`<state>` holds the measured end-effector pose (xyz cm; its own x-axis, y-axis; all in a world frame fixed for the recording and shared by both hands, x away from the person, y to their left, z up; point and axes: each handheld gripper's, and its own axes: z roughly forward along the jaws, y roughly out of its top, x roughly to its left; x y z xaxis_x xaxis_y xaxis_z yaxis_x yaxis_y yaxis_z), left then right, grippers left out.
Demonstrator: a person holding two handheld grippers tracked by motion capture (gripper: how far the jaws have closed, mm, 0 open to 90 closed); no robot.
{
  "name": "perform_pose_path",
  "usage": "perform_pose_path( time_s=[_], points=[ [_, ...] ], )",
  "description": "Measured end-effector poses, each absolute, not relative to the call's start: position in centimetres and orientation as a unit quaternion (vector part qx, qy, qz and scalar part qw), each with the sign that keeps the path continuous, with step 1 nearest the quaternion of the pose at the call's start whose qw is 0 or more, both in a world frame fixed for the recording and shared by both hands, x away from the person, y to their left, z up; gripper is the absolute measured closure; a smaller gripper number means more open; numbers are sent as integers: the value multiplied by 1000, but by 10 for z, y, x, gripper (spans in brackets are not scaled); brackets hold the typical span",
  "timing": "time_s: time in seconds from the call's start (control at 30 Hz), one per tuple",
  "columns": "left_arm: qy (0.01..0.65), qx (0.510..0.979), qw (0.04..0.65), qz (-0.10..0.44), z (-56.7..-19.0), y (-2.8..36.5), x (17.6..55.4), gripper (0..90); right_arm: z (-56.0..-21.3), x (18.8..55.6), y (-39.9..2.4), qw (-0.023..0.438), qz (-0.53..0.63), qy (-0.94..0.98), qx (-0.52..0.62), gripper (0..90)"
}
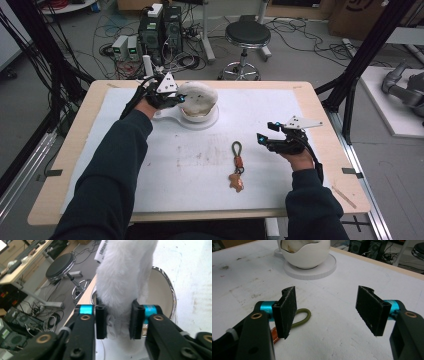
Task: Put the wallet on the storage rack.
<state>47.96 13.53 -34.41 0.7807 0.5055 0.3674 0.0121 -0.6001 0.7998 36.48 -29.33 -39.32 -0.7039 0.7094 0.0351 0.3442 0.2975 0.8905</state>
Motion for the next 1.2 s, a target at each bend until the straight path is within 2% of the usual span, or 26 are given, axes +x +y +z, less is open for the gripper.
perform_pose_path(
  time_s=[0.07,0.13,0.17,0.2,0.3,0.33,0.37,0.43,0.47,0.5,0.53,0.57,0.7,0.8,1.0,1.1,1.2],
  points=[
    [170,841,429,281,-347,136,480,547,-393,365,-293,188,488,783,336,339],
    [229,830,451,237,-358,139,483,463,-394,365,-293,188,487,784,335,339],
    [229,830,451,237,-358,139,483,420,-394,365,-292,187,486,786,334,339],
    [267,814,472,207,-366,142,485,369,-394,364,-292,187,486,786,333,339],
    [301,797,495,173,-375,147,486,281,-394,364,-292,186,485,786,334,339],
    [300,797,495,172,-376,149,485,287,-395,365,-292,187,485,786,334,339],
    [295,797,497,175,-376,150,484,335,-395,365,-292,186,484,787,335,339],
    [271,794,511,187,-373,153,480,566,-396,365,-293,185,485,786,336,339],
    [271,794,511,187,-373,153,480,609,-396,365,-293,186,484,787,335,339],
    [242,799,505,220,-367,154,475,662,-396,365,-293,184,483,787,337,339],
    [242,799,505,220,-367,154,475,692,-396,365,-293,185,483,787,337,339],
    [224,805,493,244,-364,154,473,713,-396,365,-293,184,483,787,336,339],
    [203,813,454,304,-348,154,467,732,-397,365,-291,183,483,788,336,339],
    [192,823,435,310,-345,150,468,733,-397,365,-290,179,482,789,336,339],
    [182,846,399,303,-353,134,477,735,-398,365,-288,179,480,792,332,338],
    [205,849,396,284,-361,127,483,728,-399,365,-290,178,481,791,335,338],
    [242,834,421,261,-367,129,486,627,-399,365,-290,176,481,790,336,338]
  ],
)
